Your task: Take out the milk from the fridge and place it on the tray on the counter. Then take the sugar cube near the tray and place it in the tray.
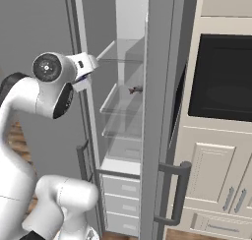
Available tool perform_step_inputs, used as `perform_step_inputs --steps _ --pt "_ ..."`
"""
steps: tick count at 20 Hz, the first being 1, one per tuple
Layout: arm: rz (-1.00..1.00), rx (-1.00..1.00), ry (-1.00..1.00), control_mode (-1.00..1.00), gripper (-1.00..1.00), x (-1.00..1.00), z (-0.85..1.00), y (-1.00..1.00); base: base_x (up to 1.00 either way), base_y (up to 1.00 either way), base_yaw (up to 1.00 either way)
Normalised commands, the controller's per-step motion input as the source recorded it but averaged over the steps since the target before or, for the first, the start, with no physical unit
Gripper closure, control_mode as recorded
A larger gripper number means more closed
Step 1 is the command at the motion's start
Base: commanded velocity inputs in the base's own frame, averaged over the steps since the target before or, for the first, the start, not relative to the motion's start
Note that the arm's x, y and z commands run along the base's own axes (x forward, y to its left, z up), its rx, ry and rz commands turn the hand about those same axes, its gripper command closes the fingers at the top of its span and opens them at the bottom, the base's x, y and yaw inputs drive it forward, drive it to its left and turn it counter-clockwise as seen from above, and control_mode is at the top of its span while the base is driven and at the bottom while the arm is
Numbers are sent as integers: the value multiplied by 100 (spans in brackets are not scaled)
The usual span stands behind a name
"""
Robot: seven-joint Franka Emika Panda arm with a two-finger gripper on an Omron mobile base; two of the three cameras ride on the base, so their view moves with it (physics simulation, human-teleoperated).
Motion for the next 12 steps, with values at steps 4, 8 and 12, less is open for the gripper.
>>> perform_step_inputs --steps 4,8,12 --pt "-46 21 8 -100 100 -1 0 -14 0 0 0" --pt "-23 26 -2 -100 100 0 -4 -14 0 0 0" --pt "1 26 -7 -100 100 -2 -4 -22 0 0 0"
